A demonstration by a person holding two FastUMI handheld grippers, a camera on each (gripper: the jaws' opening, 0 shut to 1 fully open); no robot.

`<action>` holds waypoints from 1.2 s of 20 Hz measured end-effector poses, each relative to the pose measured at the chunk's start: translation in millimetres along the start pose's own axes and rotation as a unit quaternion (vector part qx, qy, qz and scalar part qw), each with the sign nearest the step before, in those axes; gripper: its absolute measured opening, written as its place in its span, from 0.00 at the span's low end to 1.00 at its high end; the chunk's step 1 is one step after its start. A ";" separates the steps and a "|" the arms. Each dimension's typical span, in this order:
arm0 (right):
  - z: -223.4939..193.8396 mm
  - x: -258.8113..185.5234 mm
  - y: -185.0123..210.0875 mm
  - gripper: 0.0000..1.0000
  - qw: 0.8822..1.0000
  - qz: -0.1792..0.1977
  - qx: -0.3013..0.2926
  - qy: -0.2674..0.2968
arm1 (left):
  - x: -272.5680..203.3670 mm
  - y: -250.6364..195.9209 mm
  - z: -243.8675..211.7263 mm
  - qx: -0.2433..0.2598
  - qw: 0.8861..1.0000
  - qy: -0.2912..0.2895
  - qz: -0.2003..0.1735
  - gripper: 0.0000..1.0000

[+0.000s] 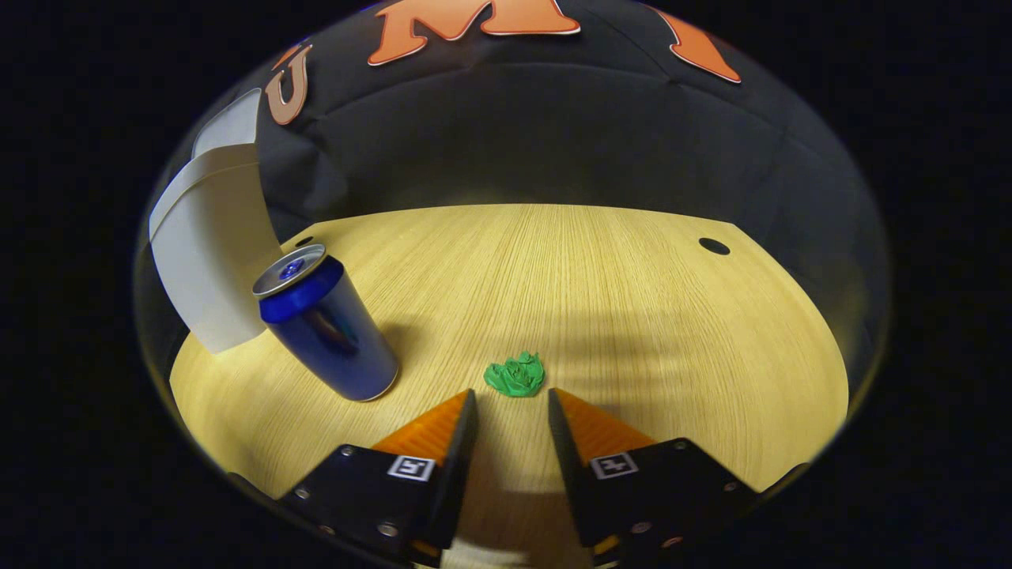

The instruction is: Press the lid of the desktop garbage bin to open it, pick up the crumpled paper on the desktop and throw it into the bin, then pick up the pop can on the desktop and drop it into the bin, and finally close the garbage bin lid.

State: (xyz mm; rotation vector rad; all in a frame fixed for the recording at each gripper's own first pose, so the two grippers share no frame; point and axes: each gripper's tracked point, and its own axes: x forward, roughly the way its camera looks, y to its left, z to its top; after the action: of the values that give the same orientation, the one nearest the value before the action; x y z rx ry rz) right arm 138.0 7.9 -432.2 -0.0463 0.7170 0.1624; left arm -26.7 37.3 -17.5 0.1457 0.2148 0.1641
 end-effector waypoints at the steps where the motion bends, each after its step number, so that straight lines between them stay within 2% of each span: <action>1: 1.3 2.8 -0.9 0.72 1.000 -0.005 -0.003 -0.002 | 1.6 1.5 -0.1 0.000 1.000 0.001 0.002 0.95; 4: 9.6 14.2 -5.6 0.80 1.000 -0.016 -0.012 -0.008 | 4.8 2.7 -4.7 0.003 1.000 0.009 0.003 0.95; 5: 12.1 18.2 -5.6 0.80 1.000 -0.016 -0.012 -0.009 | 6.4 2.8 -7.1 0.005 1.000 0.012 0.003 0.95; 6: 15.0 20.9 -6.6 0.80 1.000 -0.017 -0.011 -0.011 | 7.7 1.2 -9.1 0.007 1.000 0.016 0.002 0.99; 7: 15.8 23.3 -6.9 0.73 1.000 -0.017 -0.010 -0.011 | 9.0 0.5 -8.7 0.009 1.000 0.016 0.001 0.99; 8: 17.1 25.3 -7.5 0.77 1.000 -0.018 -0.009 -0.012 | 10.6 -1.0 -9.6 0.009 1.000 0.018 0.000 0.99; 9: 18.4 26.2 -8.3 0.63 1.000 -0.018 -0.010 -0.012 | 12.0 -1.3 -10.1 0.010 1.000 0.019 -0.001 0.99; 12: 19.9 28.7 -10.6 0.61 1.000 -0.019 -0.010 -0.011 | 16.9 -5.3 -13.6 0.010 1.000 0.026 -0.004 0.95; 19: 14.4 25.6 -12.7 0.28 1.000 -0.017 -0.022 -0.003 | 20.5 -11.8 -13.1 0.014 0.999 0.027 -0.010 0.95; 24: 20.2 13.3 -9.6 0.17 0.999 -0.002 -0.033 -0.016 | 16.9 -10.1 -16.1 0.010 1.000 0.028 -0.010 0.95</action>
State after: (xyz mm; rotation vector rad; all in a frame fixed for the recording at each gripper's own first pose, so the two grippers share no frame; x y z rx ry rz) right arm 162.6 2.2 -425.9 -0.1081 0.6801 0.1821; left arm -12.6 32.5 -38.1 0.1591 0.2737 0.1460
